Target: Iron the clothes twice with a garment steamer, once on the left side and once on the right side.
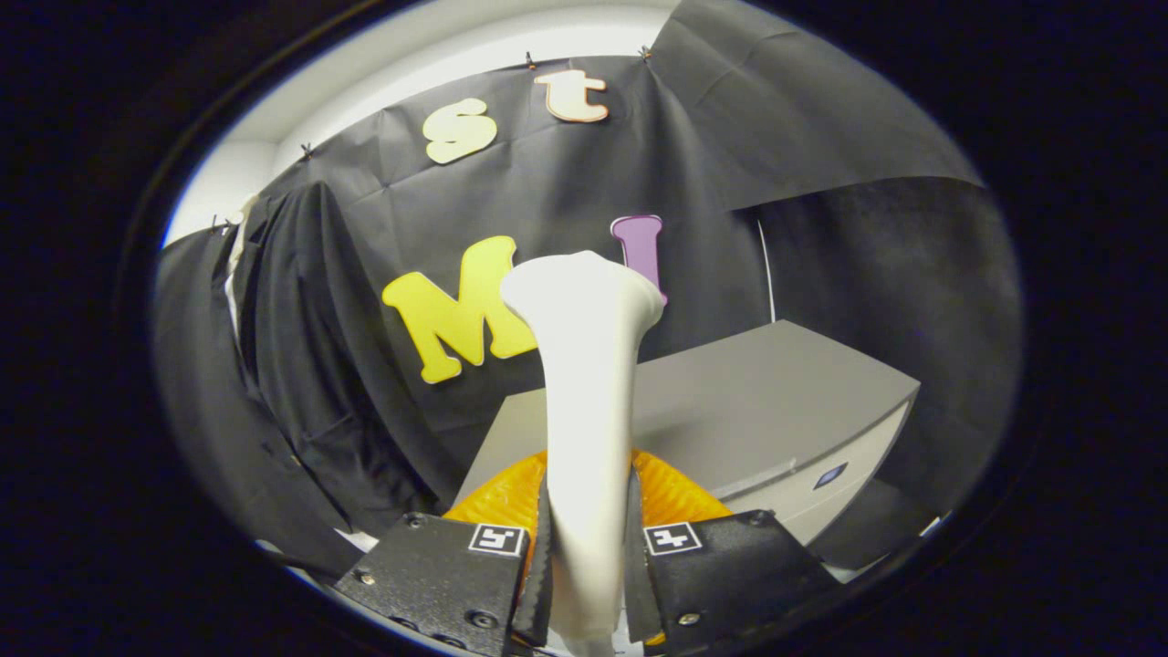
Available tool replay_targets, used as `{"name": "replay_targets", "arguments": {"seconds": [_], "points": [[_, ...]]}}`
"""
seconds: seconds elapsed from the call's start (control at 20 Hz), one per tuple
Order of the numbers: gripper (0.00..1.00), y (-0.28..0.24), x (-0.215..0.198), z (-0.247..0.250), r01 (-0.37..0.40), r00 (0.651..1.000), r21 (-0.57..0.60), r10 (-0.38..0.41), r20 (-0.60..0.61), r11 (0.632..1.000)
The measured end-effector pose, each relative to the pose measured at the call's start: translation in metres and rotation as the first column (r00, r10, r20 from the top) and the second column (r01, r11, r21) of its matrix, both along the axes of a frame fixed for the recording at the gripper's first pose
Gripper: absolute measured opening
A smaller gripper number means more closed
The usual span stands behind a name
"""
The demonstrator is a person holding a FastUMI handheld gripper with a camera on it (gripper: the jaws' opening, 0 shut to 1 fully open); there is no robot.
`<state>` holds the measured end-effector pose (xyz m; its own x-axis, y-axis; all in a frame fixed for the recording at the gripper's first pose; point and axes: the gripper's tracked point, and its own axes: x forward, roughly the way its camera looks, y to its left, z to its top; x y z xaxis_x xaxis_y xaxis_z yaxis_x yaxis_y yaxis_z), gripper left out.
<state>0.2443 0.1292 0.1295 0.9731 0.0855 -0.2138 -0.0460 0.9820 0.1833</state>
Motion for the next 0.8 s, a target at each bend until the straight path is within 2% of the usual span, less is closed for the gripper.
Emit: {"name": "replay_targets", "arguments": {"seconds": [0.6, 0.8], "points": [[0.34, 0.107, -0.114, -0.009, -0.071, 0.997, 0.023, 0.070, 0.041, 0.997], [0.34, 0.152, -0.149, -0.007, -0.130, 0.989, 0.015, 0.129, 0.068, 0.991]]}}
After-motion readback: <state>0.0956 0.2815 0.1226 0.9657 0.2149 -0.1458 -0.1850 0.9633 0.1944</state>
